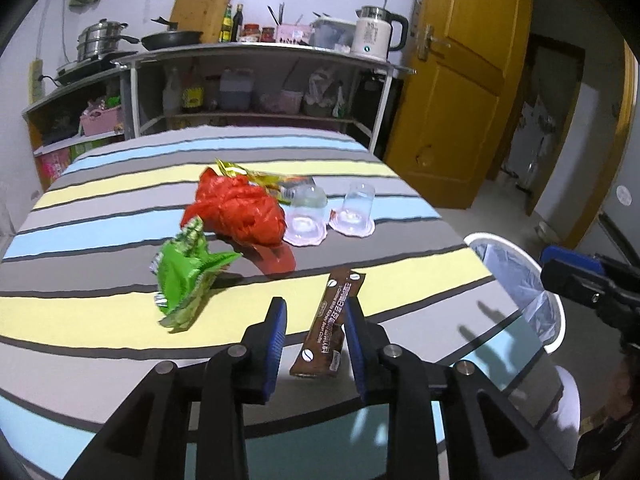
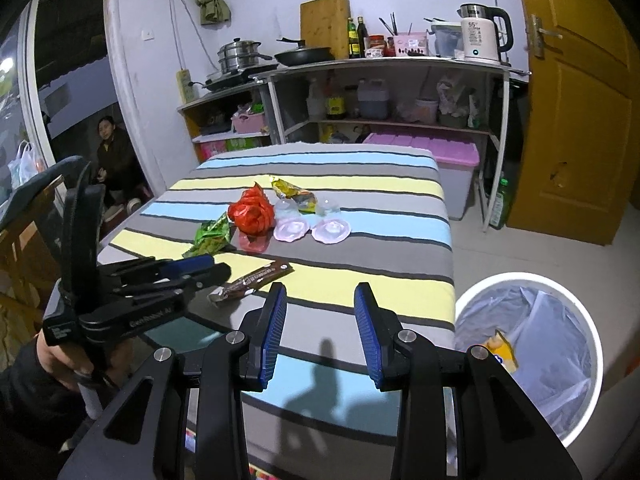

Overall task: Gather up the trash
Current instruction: 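Return to the table and grasp the brown chocolate bar wrapper with the left tool, then hold the brown wrapper in the left tool while the right tool grasps a clear plastic cup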

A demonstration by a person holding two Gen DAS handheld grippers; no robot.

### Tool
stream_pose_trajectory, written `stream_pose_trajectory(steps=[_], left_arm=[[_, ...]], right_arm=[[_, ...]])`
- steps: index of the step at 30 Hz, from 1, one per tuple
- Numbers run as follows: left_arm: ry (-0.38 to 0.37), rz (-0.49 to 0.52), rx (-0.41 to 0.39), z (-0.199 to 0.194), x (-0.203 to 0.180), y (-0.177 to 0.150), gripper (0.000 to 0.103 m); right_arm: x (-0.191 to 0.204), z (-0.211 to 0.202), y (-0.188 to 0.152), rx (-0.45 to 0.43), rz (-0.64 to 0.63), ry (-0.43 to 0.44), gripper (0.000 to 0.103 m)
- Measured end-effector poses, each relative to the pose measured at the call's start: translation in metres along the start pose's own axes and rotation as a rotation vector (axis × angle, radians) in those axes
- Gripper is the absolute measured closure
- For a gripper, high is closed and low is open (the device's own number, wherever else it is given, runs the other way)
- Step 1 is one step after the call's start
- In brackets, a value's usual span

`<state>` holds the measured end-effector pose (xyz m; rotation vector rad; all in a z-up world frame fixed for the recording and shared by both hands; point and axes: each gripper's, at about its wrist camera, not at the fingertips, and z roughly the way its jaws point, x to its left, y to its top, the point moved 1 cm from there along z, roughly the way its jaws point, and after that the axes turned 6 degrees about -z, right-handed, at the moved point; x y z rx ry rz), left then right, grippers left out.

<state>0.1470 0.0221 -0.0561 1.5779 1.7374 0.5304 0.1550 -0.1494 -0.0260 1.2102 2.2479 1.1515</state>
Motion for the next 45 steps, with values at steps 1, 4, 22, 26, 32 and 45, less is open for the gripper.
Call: stream_pose_trajectory(steps=[1, 4, 22, 26, 32, 45], left_arm=[[0.002, 0.010, 0.015, 0.005, -0.002, 0.000, 0.074], [0.013, 0.026, 0.053, 0.018, -0.005, -0.001, 0.074], [0.029, 0.075, 0.056, 0.019, -0.017, -0.008, 0.082], [0.009, 0.032, 0.013, 0.004, -0.012, -0.004, 0.082], [0.010, -0.033, -0.048, -0.017, 0.000, 0.007, 0.082], [0.001, -0.110, -0.094, -0.027, 0.032, 0.021, 0.082]], right_arm=[[-0.001, 0.001, 0.000, 0.003, 0.000, 0.002, 0.067], [-0.003, 0.009, 0.001, 0.013, 0.004, 0.005, 0.067], [-0.007, 0.033, 0.010, 0.026, 0.016, 0.019, 0.067], [-0.006, 0.041, 0.018, 0.025, 0.016, 0.018, 0.067], [-0.004, 0.061, 0.034, 0.029, 0.016, 0.024, 0.067], [-0.013, 0.138, 0.066, 0.115, 0.019, -0.011, 0.067]])
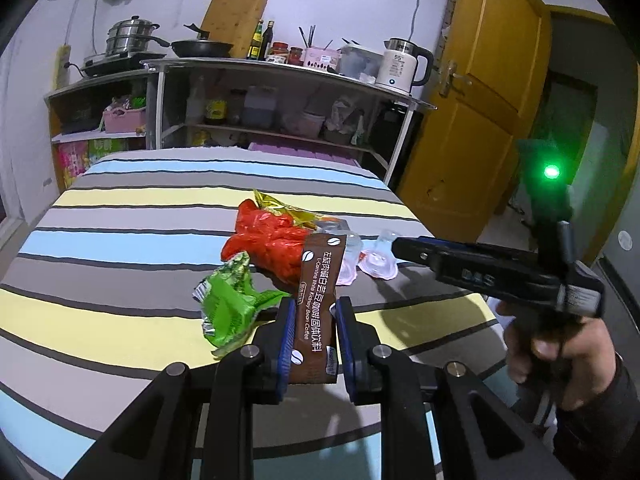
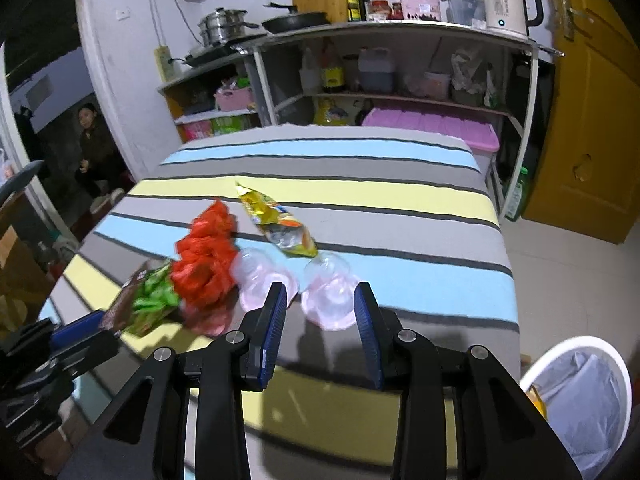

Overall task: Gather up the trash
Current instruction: 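Hold the brown wrapper in the left tool while the right tool grasps a clear plastic cup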

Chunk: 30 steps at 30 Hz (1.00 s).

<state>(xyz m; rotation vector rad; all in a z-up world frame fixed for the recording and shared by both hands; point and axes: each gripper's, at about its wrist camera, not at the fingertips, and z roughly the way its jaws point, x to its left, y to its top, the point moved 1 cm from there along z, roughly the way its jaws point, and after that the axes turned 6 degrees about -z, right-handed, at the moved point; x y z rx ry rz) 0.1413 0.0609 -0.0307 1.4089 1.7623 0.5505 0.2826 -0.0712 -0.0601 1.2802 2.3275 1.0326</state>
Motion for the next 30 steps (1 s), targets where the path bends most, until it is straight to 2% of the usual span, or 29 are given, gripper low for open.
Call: stream_pose_trajectory(steps=[6, 8, 13, 22, 30], left_arm=[[-0.006, -0.020, 0.005, 0.006, 0.010, 0.001, 0.082], [-0.008, -0.023, 0.004, 0.007, 0.010, 0.002, 0.082], [-0.009, -0.021, 0.006, 0.008, 0.010, 0.002, 0.082], [-0.004, -0.007, -0.004, 0.003, 0.001, 0.002, 0.082], [-0.017, 0.015, -0.022, -0.017, -0.019, -0.004, 0.082]], right_arm=[[-0.001, 0.022, 0.007, 0.034, 0.004, -0.009, 0.067], [-0.001, 0.023, 0.006, 0.035, 0.000, -0.022, 0.071], [-0.005, 0.015, 0.003, 0.018, 0.016, -0.029, 0.071], [0.001, -0.028, -0.010, -0.039, 0.026, 0.000, 0.071], [0.012, -0.073, -0.031, -0.081, 0.022, 0.012, 0.071]])
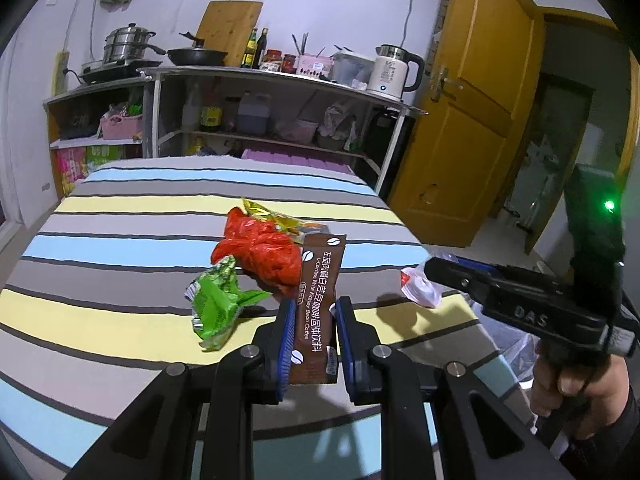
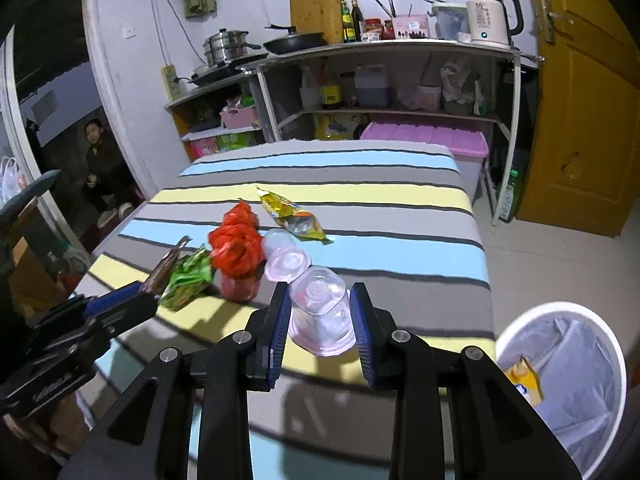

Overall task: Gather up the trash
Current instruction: 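Hold the brown wrapper in the left tool while the right tool grasps a clear plastic cup, then carry the brown wrapper and clear cup over the trash bin with both tools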

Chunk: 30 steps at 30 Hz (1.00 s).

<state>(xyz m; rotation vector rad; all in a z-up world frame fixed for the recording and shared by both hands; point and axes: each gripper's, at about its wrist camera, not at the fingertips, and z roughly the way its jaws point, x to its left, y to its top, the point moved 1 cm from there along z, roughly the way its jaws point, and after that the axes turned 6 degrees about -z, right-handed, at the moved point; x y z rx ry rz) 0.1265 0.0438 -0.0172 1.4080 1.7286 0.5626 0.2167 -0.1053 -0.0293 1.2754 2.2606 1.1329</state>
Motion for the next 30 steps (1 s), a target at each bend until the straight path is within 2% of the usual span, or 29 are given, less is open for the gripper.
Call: stream_pose_trajectory(steps=[15, 30], left_arm=[[-0.066, 0.060, -0.003, -0.028, -0.050, -0.010, 0.082], [-0.137, 0.129, 0.027, -0.020, -0.102, -0.016, 0.082]], right_arm=[[-0.003, -0.071, -0.025, -0.060, 0.013, -0.040, 0.071], [-0.036, -0.104, -0.047, -0.090, 0.065, -0.115, 0.071]])
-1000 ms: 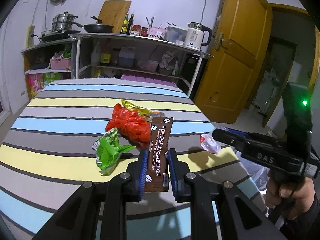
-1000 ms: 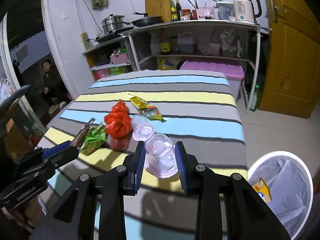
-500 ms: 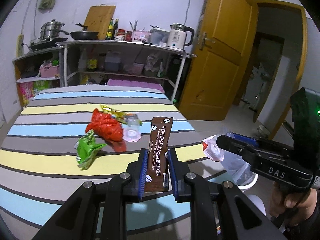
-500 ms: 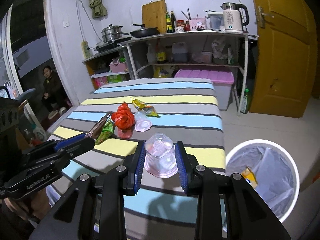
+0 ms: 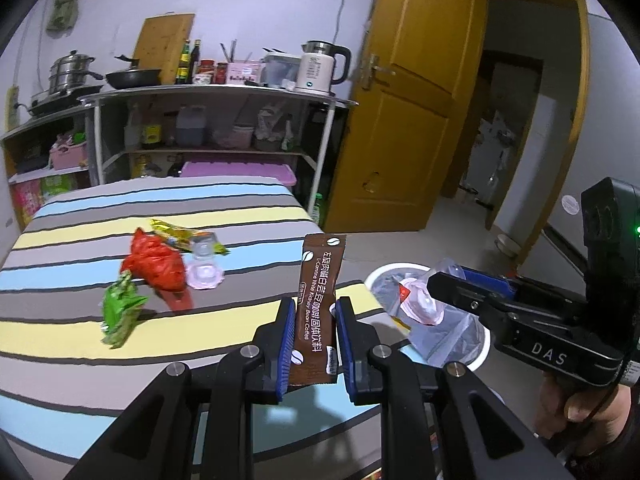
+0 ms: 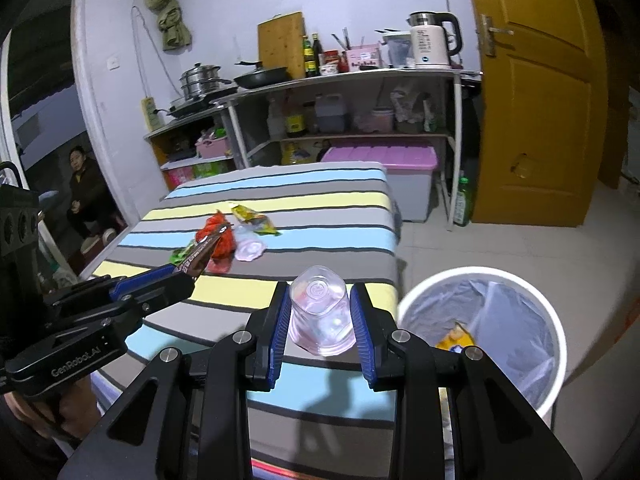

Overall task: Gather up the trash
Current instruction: 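Carry the brown wrapper and clear cup over the trash bin with both tools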

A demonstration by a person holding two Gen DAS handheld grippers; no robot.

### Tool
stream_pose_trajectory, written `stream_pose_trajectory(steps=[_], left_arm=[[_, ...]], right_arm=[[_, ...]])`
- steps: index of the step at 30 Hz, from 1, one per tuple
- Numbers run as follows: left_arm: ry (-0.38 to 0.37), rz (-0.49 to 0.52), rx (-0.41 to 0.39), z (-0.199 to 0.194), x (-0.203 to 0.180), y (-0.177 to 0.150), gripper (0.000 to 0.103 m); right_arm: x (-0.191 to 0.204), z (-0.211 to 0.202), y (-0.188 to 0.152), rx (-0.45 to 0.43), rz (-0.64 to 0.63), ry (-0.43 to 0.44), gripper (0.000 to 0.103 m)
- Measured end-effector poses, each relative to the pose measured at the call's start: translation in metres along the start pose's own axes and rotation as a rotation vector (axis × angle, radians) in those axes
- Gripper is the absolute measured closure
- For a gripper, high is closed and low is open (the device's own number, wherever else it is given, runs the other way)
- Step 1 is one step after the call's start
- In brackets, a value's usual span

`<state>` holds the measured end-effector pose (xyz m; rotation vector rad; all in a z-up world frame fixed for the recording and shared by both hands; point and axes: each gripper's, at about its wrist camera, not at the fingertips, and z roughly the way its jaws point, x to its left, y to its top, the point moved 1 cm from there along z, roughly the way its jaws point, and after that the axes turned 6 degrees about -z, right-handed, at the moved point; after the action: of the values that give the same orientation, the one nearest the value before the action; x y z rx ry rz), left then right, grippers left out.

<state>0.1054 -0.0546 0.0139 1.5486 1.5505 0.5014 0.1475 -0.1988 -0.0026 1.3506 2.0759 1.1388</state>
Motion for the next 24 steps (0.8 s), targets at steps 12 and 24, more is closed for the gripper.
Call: stream_pose_trajectory(steps=[12, 24], left_arm=[[-0.068, 0.071, 0.036, 0.037, -0.047, 0.004, 0.082], [-0.125, 0.128, 0.093, 0.078, -0.090, 0.003, 0.082]], right_arm=[[-0.052, -0.016, -0.017, -0.007, 0.081, -0.086, 0.071], [-0.106, -0.019, -0.036, 0.004, 0.177, -0.146, 0.071]])
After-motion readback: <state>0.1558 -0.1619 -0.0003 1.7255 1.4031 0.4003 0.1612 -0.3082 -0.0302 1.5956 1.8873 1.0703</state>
